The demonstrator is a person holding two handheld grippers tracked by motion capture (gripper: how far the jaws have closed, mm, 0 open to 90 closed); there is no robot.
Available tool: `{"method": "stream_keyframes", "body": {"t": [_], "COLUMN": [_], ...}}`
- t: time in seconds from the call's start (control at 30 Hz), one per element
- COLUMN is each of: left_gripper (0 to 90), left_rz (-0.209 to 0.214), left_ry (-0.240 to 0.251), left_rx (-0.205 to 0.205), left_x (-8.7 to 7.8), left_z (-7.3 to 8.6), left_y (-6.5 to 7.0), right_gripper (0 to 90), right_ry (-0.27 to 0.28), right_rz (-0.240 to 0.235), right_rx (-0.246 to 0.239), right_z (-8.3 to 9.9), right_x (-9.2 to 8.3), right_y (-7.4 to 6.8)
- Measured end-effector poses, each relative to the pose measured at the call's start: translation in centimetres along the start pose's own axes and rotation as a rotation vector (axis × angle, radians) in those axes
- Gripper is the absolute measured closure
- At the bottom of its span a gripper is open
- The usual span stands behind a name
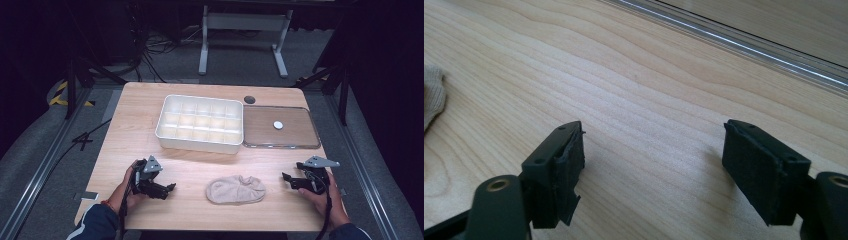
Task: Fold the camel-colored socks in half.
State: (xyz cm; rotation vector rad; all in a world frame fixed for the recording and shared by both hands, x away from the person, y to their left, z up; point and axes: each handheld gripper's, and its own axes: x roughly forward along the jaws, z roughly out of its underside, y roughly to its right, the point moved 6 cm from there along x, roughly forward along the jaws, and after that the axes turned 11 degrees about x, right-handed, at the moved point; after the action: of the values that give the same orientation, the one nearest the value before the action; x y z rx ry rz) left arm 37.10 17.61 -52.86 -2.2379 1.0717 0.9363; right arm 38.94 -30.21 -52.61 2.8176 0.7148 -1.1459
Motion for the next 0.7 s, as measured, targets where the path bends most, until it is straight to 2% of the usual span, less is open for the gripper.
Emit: {"method": "stream_keyframes", "body": {"t": [0.37, 0.47, 0.53, 0.7], "left_gripper": [0.3, 0.3, 0.3, 0.3], "left_rz": [0.021, 0.023, 0.023, 0.026], "left_ry": [0.006, 0.006, 0.005, 0.005], "left_rx": [0.009, 0.014, 0.014, 0.015], "left_x": [0.0, 0.0, 0.0, 0.0], "left_z": [0.0, 0.0, 0.0, 0.0], "left_y": [0.0, 0.0, -0.1, -0.1], "right_gripper": [24.8, 33.0, 41.8, 62.9], "right_ry": [-0.016, -0.012, -0.001, 0.025], "right_rz": [0.002, -0.013, -0.030, -0.065], "right_rx": [-0.011, -0.013, -0.006, -0.035], "right_z": [0.1, 0.1, -0.1, -0.5], "right_x": [-0.2, -0.4, -0.6, -1.2], "right_y": [0.1, 0.0, -0.3, -1.1]}}
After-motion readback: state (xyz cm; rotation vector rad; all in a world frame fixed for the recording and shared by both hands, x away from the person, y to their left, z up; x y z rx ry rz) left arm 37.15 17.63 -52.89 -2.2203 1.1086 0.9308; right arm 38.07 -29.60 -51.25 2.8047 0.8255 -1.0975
